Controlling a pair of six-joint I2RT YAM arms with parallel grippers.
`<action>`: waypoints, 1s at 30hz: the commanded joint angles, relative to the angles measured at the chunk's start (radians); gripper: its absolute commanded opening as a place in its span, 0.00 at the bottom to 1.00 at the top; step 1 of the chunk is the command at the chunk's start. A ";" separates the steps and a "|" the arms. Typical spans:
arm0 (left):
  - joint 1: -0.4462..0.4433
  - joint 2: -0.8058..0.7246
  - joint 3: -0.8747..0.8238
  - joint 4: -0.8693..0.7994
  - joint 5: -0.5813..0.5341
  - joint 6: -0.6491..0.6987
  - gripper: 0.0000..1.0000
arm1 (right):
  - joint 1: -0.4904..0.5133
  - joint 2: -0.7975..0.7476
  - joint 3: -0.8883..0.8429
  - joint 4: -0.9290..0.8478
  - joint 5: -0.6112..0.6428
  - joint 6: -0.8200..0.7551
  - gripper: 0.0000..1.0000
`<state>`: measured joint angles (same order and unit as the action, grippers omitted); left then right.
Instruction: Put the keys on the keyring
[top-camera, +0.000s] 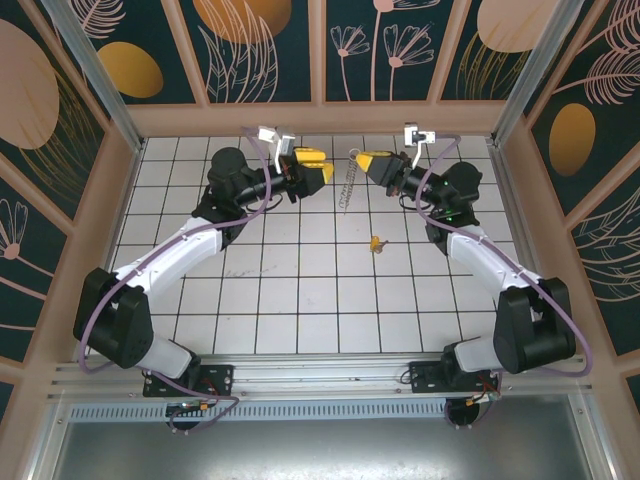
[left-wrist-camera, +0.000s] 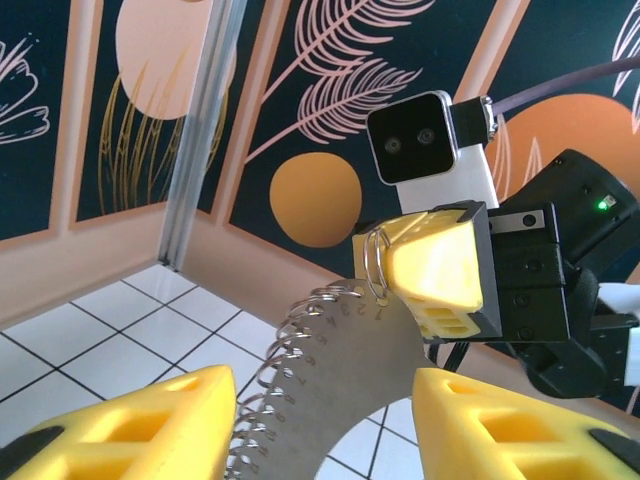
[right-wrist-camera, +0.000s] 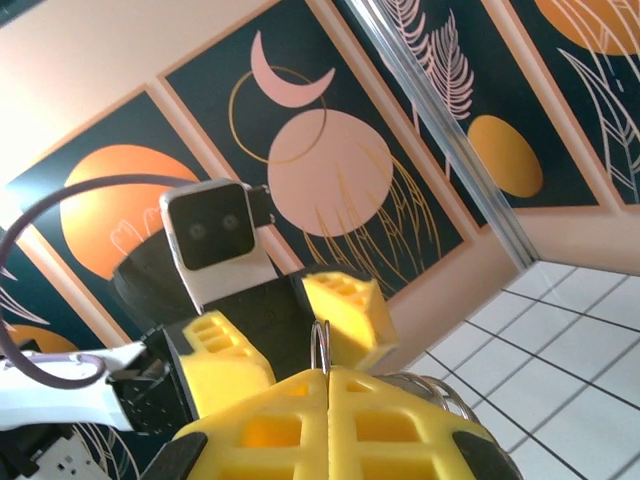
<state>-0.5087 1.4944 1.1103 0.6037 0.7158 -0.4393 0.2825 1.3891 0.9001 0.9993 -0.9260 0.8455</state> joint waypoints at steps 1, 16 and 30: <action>0.004 0.014 -0.005 0.127 0.043 -0.052 0.49 | 0.026 0.011 -0.002 0.134 0.041 0.066 0.00; 0.004 0.074 -0.070 0.516 0.081 -0.285 0.51 | 0.075 0.034 -0.026 0.173 0.150 0.120 0.00; 0.004 0.160 -0.045 0.656 0.097 -0.410 0.47 | 0.097 0.035 -0.043 0.194 0.172 0.135 0.00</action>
<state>-0.5087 1.6405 1.0466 1.1816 0.7898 -0.8146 0.3649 1.4277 0.8608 1.1191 -0.7597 0.9722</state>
